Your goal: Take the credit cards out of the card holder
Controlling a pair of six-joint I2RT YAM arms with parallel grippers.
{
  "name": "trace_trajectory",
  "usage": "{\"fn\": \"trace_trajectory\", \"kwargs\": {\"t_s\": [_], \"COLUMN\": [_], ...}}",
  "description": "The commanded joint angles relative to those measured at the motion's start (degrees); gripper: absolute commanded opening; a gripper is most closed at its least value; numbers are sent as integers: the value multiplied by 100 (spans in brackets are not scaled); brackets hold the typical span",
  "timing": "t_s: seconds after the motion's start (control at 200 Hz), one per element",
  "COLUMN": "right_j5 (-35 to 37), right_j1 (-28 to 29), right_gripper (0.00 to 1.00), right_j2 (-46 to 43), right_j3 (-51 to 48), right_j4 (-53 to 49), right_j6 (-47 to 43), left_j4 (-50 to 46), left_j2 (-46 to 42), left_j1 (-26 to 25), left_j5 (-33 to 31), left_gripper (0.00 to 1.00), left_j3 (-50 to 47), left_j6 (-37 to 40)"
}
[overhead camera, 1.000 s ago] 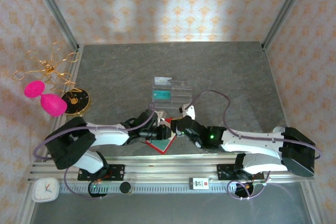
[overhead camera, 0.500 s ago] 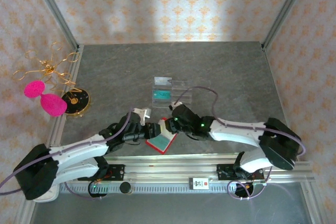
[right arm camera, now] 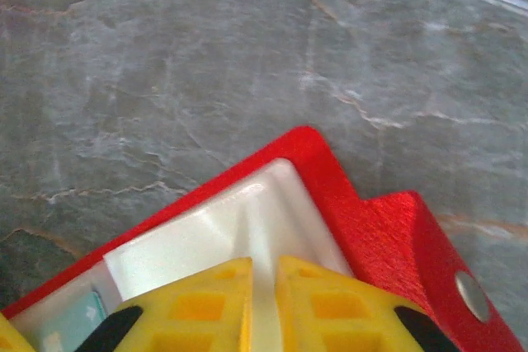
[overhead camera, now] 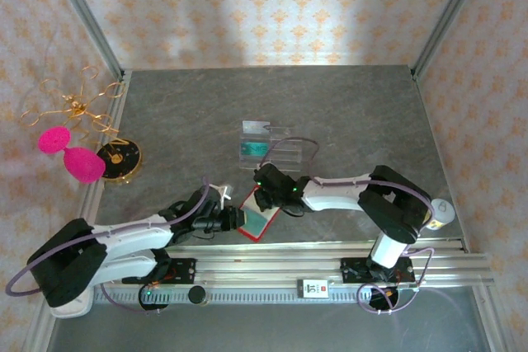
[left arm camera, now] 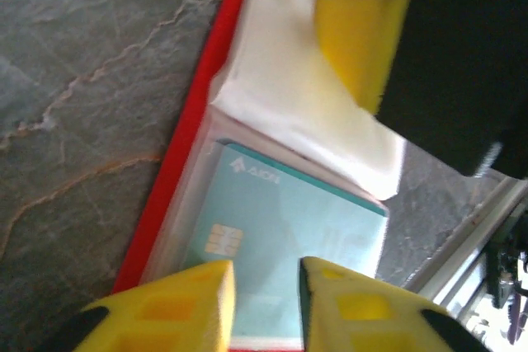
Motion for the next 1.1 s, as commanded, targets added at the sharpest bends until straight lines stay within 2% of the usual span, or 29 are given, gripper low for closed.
{"fn": "trace_trajectory", "kwargs": {"t_s": [0.0, 0.31, 0.4, 0.516, 0.576, 0.671, 0.836, 0.936, 1.096], "right_j5": [398, 864, 980, 1030, 986, 162, -1158, -1607, -1831], "right_j1": [13, 444, 444, 457, 454, 426, 162, -63, -206], "right_gripper": [16, 16, 19, 29, 29, 27, 20, 19, 18], "right_j2": [-335, -689, -806, -1171, -1345, -1428, -1032, -766, -417], "right_j3": [-476, -672, -606, -442, -333, -173, -31, -125, -251], "right_j4": [-554, -864, -939, -1003, -1004, -738, -280, -27, 123], "right_j6": [702, 1477, 1459, 1163, 950, 528, 537, 682, 746], "left_j4": [145, -59, -289, -735, -768, -644, -92, 10, 86], "left_j2": [331, 1036, 705, -2, -300, -443, -281, 12, 336], "left_j1": [146, 598, 594, 557, 471, 392, 331, 306, 309], "left_j5": [-185, -376, -396, -412, -399, -279, -217, -229, -270], "left_gripper": [22, 19, 20, 23, 22, 19, 13, 10, 8], "left_j3": [114, 879, 888, 810, 633, 329, 97, 210, 253], "left_j6": [208, 1006, 1017, 996, 811, 556, 363, 436, 503]}}
